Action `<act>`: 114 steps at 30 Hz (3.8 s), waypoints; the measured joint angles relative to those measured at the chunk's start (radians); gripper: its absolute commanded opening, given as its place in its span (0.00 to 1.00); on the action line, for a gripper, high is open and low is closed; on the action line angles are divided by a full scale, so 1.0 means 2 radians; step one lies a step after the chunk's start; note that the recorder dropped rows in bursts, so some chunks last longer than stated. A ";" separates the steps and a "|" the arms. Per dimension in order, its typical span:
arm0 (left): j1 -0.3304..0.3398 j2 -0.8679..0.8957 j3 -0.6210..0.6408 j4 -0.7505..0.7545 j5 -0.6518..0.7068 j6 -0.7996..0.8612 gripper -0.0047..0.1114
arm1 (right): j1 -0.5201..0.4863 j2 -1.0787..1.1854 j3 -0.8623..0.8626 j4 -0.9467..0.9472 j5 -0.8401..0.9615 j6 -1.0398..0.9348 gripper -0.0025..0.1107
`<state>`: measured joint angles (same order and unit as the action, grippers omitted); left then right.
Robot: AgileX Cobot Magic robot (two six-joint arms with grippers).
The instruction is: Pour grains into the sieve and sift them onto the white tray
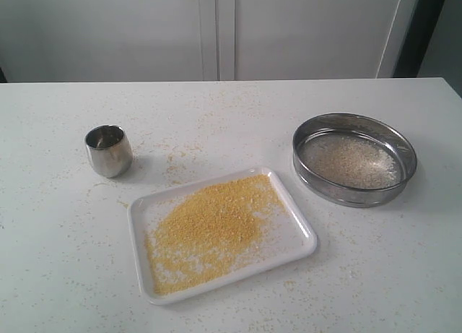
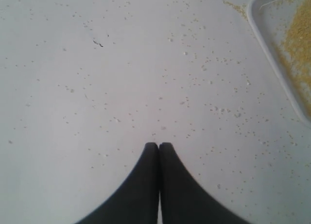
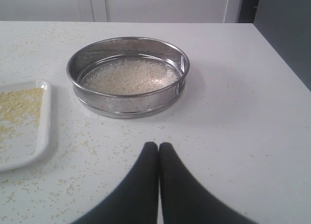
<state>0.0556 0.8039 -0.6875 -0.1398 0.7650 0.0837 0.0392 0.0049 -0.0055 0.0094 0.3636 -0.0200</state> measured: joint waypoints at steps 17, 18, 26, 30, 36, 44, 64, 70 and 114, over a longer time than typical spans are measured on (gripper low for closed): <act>0.000 -0.135 0.124 0.006 -0.085 0.000 0.04 | 0.000 0.000 0.000 -0.005 0.000 0.000 0.02; 0.000 -0.144 0.129 0.009 -0.085 0.000 0.04 | 0.000 0.000 0.000 -0.005 0.000 0.000 0.02; 0.000 -0.210 0.164 0.025 -0.104 0.000 0.04 | 0.000 0.000 0.000 -0.005 0.000 0.000 0.02; 0.000 -0.242 0.187 0.026 -0.129 0.000 0.04 | 0.000 0.000 0.000 -0.005 0.000 0.000 0.02; 0.000 -0.285 0.230 0.027 -0.164 0.000 0.04 | 0.000 0.000 0.000 -0.005 0.000 0.000 0.02; 0.000 -0.332 0.292 0.027 -0.220 0.000 0.04 | 0.000 0.000 0.000 -0.005 0.000 0.000 0.02; 0.000 -0.400 0.342 0.027 -0.249 0.000 0.04 | 0.000 0.000 0.000 -0.005 0.000 0.000 0.02; 0.000 -0.400 0.342 0.027 -0.249 0.000 0.04 | 0.000 0.000 0.000 -0.005 0.000 0.000 0.02; 0.000 -0.400 0.342 0.027 -0.253 -0.037 0.04 | 0.000 0.000 0.000 -0.005 0.000 0.000 0.02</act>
<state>0.0556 0.0040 -0.0045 -0.0859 0.2580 0.0093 0.0392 0.0049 -0.0055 0.0000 0.3636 -0.0200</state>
